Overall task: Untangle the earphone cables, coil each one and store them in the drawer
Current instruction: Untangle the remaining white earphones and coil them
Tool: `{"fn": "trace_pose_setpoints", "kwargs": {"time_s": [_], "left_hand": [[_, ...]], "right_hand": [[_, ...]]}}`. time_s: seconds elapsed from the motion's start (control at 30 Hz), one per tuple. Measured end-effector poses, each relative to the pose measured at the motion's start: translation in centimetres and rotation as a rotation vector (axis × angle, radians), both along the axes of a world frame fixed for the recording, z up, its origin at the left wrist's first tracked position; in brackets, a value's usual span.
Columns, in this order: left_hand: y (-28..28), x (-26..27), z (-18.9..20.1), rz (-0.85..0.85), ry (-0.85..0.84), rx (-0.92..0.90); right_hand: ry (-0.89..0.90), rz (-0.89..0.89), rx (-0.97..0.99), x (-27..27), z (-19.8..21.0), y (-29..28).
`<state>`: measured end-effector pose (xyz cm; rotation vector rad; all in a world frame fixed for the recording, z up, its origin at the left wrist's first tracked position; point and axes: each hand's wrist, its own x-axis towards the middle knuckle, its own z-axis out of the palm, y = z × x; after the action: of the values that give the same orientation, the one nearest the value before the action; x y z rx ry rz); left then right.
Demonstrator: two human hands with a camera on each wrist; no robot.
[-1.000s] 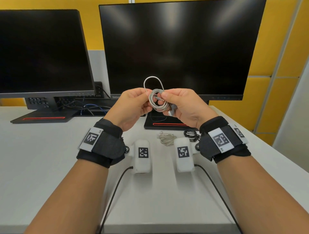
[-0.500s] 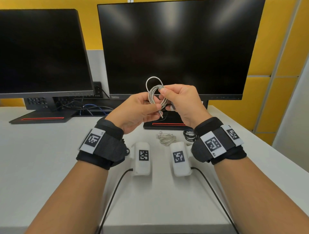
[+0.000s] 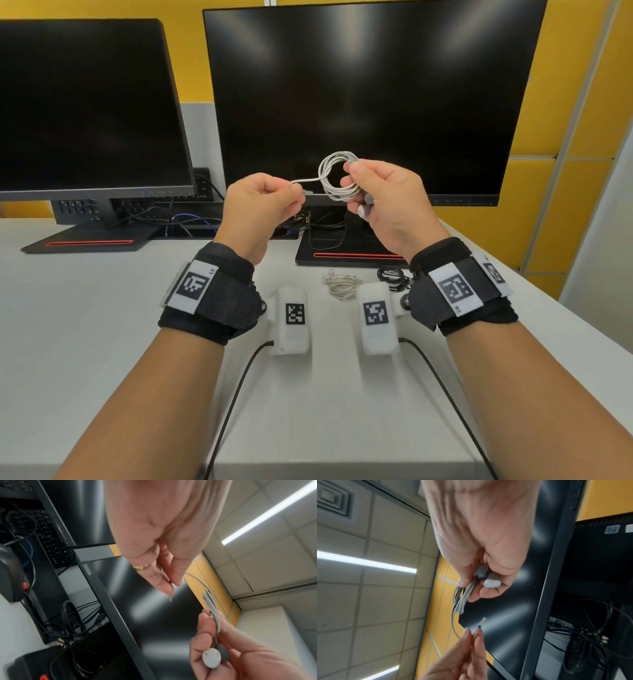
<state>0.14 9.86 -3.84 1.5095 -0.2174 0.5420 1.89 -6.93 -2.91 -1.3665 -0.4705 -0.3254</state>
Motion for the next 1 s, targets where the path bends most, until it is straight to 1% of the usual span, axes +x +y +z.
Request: {"fn": "trace_pose_setpoints", "kwargs": {"time_s": [0.03, 0.13, 0.2, 0.27, 0.37, 0.47, 0.57, 0.77, 0.8, 0.87, 1.0], "left_hand": [[-0.1, 0.0, 0.0, -0.020, -0.012, -0.046], [-0.2, -0.2, 0.1, -0.174, 0.012, -0.164], [-0.5, -0.5, 0.2, -0.245, 0.059, -0.141], [-0.9, -0.6, 0.2, -0.275, 0.098, -0.054], [-1.4, -0.6, -0.1, -0.258, 0.099, 0.055], [-1.4, -0.7, -0.1, -0.245, 0.078, 0.076], [-1.5, -0.9, 0.0, -0.285, 0.059, 0.128], [-1.3, -1.1, -0.1, -0.397, 0.077, 0.335], [-1.4, -1.1, -0.1, -0.409, 0.078, 0.347], [-1.6, -1.2, -0.1, -0.377, 0.071, 0.308], [-1.5, -0.8, -0.2, -0.258, 0.040, 0.163]], "right_hand": [[0.031, 0.050, 0.000, -0.1, 0.0, 0.0], [0.112, 0.144, -0.023, -0.4, 0.0, 0.2], [0.142, 0.168, -0.024, -0.4, 0.0, 0.3], [0.151, 0.171, -0.044, -0.3, -0.1, 0.2], [0.146, 0.140, -0.099, -0.3, -0.4, 0.5], [0.137, 0.083, -0.086, -0.3, -0.6, 1.0], [0.130, 0.020, -0.069, -0.1, -0.6, 1.1], [0.099, -0.136, -0.009, 0.2, -0.7, 0.8], [0.092, -0.152, -0.004, 0.2, -0.8, 0.9], [0.077, -0.152, -0.008, 0.2, -0.9, 1.1], [0.089, -0.100, -0.059, -0.1, -1.0, 1.4]]}}
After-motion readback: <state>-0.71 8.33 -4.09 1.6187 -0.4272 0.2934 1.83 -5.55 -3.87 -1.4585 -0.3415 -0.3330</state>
